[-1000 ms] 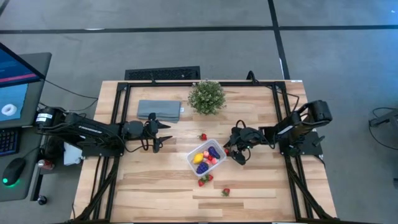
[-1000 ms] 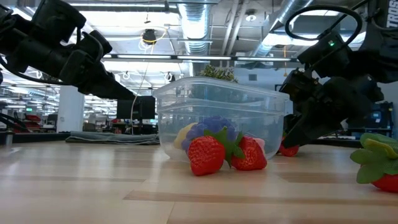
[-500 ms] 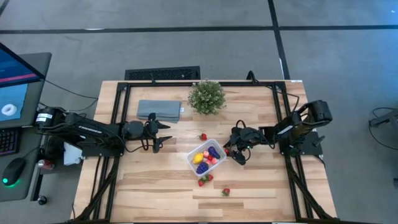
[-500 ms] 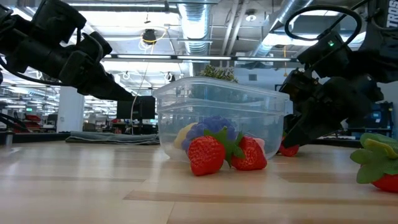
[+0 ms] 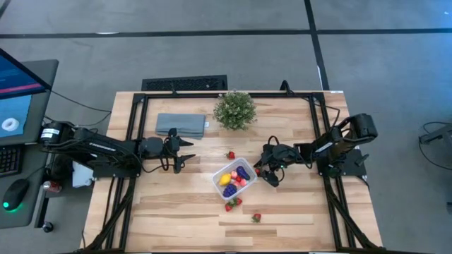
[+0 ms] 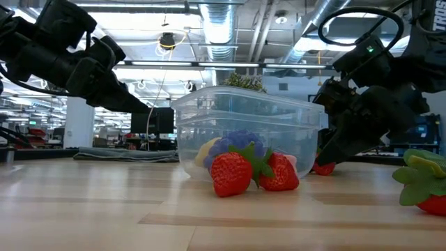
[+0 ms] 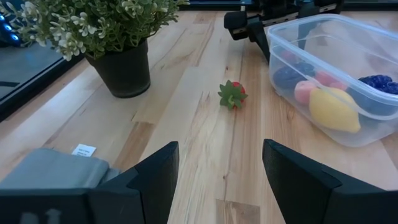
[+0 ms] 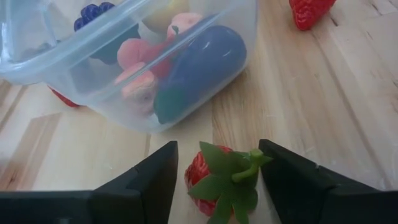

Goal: Pick and placing Produce into tupperware
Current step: Put the red strawberry into the transparent bin

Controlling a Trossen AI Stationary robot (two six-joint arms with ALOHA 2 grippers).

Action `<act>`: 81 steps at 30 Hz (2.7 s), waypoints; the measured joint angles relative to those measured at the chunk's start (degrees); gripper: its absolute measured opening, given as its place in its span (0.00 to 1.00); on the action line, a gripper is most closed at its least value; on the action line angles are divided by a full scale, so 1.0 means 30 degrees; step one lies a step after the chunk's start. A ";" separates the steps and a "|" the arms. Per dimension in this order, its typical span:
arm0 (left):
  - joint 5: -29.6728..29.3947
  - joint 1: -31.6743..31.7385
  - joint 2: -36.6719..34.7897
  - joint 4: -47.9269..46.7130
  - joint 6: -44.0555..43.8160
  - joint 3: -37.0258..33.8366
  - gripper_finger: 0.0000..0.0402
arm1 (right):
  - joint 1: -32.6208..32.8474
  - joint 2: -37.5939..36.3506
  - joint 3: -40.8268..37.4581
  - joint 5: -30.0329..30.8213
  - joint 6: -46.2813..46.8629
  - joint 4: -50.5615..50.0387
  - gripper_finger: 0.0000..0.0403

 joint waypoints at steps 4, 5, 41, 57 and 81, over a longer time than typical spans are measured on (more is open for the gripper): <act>0.0003 0.0007 0.0000 -0.0074 0.0000 0.0000 0.56 | -0.0007 0.0000 -0.0007 0.0071 0.0007 -0.0021 0.52; 0.0003 0.0006 0.0000 -0.0074 0.0000 0.0000 0.56 | -0.0007 0.0007 -0.0007 0.0085 0.0007 -0.0021 0.50; 0.0006 0.0007 0.0000 -0.0078 -0.0146 0.0000 0.56 | 0.0015 0.0015 -0.0022 -0.0081 0.0007 -0.0021 0.45; 0.0003 0.0000 0.0000 -0.0089 -0.0143 0.0000 0.56 | 0.0029 0.0015 -0.0022 -0.0081 0.0007 -0.0014 0.48; 0.0010 0.0000 0.0000 -0.0103 -0.0138 0.0000 0.56 | 0.0007 0.0007 -0.0029 -0.0067 0.0029 -0.0006 0.42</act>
